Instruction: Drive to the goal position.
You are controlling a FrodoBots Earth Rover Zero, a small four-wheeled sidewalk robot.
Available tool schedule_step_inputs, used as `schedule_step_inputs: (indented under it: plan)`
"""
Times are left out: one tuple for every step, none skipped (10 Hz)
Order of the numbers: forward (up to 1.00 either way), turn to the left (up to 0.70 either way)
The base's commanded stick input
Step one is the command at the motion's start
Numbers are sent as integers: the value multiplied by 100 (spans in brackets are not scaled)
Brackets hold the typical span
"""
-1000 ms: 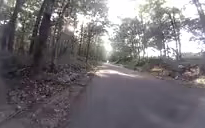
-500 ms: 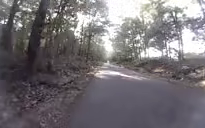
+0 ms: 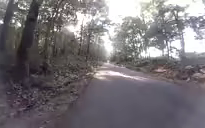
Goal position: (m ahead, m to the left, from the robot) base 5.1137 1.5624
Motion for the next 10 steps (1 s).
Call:
schedule_step_inputs:
  plan:
    - [70,-1]
    - [70,-1]
    - [70,-1]
    - [70,-1]
    - [70,-5]
    - [70,-12]
    - [70,-19]
    - [70,-20]
    - [70,-1]
    - [70,-1]
